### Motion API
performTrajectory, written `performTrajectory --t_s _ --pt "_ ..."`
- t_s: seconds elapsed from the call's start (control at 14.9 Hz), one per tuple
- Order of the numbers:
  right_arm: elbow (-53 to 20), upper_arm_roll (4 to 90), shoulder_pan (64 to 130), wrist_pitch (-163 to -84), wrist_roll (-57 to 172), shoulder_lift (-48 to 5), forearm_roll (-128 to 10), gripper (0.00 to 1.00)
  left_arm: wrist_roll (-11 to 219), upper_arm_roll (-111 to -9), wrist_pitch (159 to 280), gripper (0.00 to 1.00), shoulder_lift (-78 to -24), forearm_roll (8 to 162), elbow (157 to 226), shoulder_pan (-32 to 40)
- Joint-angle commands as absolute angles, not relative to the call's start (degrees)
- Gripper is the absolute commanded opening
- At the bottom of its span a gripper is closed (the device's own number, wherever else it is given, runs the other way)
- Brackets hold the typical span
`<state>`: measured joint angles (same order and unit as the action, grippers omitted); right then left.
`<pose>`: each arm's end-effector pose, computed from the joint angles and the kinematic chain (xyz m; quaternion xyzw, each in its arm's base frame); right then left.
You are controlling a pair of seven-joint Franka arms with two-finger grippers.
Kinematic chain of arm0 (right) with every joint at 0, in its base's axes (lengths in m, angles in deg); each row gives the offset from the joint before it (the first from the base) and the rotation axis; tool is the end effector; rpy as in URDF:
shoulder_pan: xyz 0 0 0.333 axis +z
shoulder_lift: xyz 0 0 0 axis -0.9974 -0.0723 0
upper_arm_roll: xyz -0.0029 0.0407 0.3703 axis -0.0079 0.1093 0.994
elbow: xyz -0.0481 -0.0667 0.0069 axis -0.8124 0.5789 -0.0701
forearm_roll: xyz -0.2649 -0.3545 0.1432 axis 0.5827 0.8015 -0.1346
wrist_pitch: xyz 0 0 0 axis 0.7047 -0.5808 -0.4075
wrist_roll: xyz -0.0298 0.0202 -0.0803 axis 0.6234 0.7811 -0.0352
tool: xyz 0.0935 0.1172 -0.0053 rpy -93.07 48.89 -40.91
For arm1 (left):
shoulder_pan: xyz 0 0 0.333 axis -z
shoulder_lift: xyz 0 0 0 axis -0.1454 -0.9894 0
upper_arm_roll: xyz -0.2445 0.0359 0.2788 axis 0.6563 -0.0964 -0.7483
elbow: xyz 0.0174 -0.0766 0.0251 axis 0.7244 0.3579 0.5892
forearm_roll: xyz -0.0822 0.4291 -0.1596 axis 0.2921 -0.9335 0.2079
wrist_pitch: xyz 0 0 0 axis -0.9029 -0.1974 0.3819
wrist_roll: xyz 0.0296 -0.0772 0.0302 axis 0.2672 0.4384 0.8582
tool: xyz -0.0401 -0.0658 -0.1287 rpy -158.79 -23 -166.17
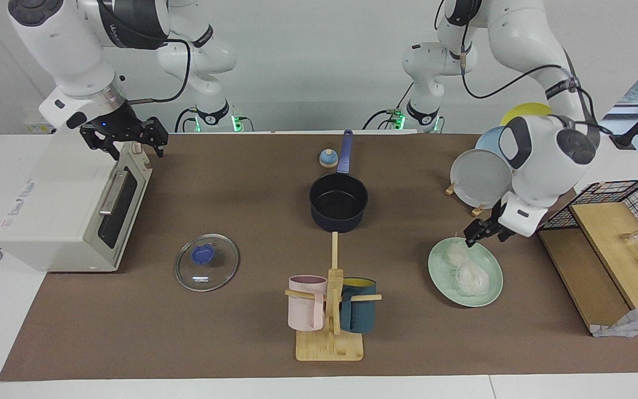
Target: Transfer vermicelli from plate to pot
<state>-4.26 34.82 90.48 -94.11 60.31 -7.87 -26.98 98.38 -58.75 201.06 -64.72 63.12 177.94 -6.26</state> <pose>0.6284 -0.0067 0.6050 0.9982 0.0391 -0.0448 0.0111 0.7523 -0.0792 0.3515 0.9980 0.0498 0.0082 0.0385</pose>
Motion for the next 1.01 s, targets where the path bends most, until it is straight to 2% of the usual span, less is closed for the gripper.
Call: performTrajectory --t_s 0.0,0.27,0.34,0.4,0.47,0.74,0.94 --pt "-0.63 35.22 92.26 -95.29 61.26 -12.52 -27.63 1.00 99.68 -59.05 205.39 1.00 -69.23 63.37 176.09 -5.19" --pt "1.21 36.44 92.71 -98.27 61.26 -16.82 -27.72 1.00 99.77 -59.22 205.84 1.00 -70.12 62.75 176.97 -4.93" --pt "1.30 36.79 92.71 -99.94 61.26 -18.23 -27.63 1.00 99.86 -59.31 206.36 0.80 -70.21 62.23 177.41 -4.76" --pt "1.30 36.97 92.71 -101.87 61.26 -19.55 -27.63 1.00 99.68 -59.31 206.11 0.38 -70.21 61.18 177.59 -4.75" --pt "1.22 37.41 92.80 -103.72 61.26 -20.78 -27.63 1.00 98.90 -59.23 205.67 0.00 -70.12 60.21 177.42 -4.93" --pt "-3.96 37.41 93.68 -113.38 61.26 -22.98 -27.72 1.00 98.36 -58.96 205.84 0.00 -70.12 60.11 176.54 -4.93" --pt "-4.76 37.41 93.77 -117.08 61.09 -26.84 -27.81 1.00 98.19 -58.79 201.21 0.00 -68.37 60.81 174.62 -5.02"
